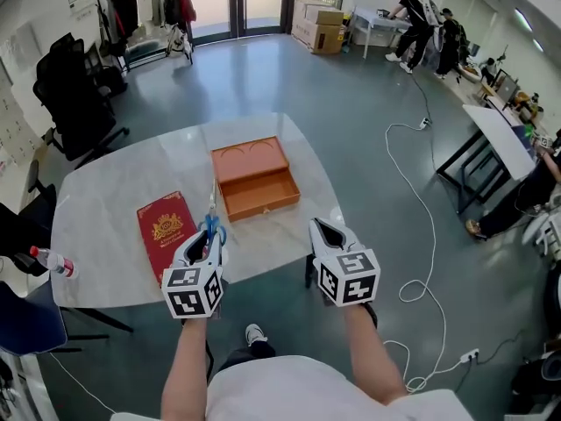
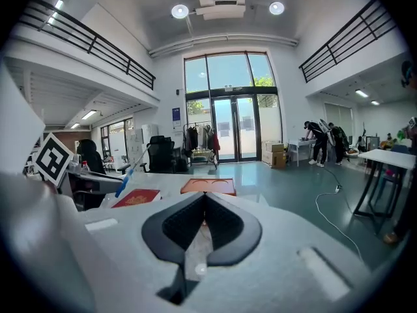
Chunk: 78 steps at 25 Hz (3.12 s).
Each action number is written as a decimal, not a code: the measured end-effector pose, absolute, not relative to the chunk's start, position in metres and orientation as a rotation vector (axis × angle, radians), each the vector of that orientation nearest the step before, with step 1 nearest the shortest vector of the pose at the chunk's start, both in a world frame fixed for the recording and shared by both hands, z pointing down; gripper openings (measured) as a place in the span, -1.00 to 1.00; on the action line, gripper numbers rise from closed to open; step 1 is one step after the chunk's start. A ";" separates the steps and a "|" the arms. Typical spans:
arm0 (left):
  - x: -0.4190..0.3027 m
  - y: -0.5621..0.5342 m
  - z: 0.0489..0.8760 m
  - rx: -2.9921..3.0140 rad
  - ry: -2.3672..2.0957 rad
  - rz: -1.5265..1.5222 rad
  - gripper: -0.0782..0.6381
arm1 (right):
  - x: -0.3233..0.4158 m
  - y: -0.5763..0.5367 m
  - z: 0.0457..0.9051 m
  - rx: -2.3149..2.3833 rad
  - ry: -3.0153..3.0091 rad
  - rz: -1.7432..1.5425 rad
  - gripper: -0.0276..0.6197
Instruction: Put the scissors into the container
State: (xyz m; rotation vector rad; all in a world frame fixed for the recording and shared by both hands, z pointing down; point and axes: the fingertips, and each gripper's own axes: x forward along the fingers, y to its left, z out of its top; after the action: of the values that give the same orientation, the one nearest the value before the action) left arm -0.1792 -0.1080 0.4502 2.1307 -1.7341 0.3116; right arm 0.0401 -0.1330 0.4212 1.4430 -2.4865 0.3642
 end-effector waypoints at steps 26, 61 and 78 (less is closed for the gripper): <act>-0.179 -0.209 0.486 2.332 -1.525 0.666 -0.57 | 0.016 -0.212 0.435 1.535 -2.431 0.382 -0.90; -0.117 -0.306 0.607 2.307 -1.067 1.352 -0.57 | 0.042 -0.354 0.490 1.395 -2.397 0.508 -0.90; -0.113 -0.312 0.629 2.181 -0.957 1.456 -0.57 | 0.046 -0.378 0.502 1.375 -2.392 0.545 -0.90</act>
State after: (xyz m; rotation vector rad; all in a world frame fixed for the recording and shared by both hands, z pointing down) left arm -0.1127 -0.3123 0.6286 2.1814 -0.9565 1.4559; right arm 0.0465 -0.3784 0.5021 1.3746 -2.3920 0.5452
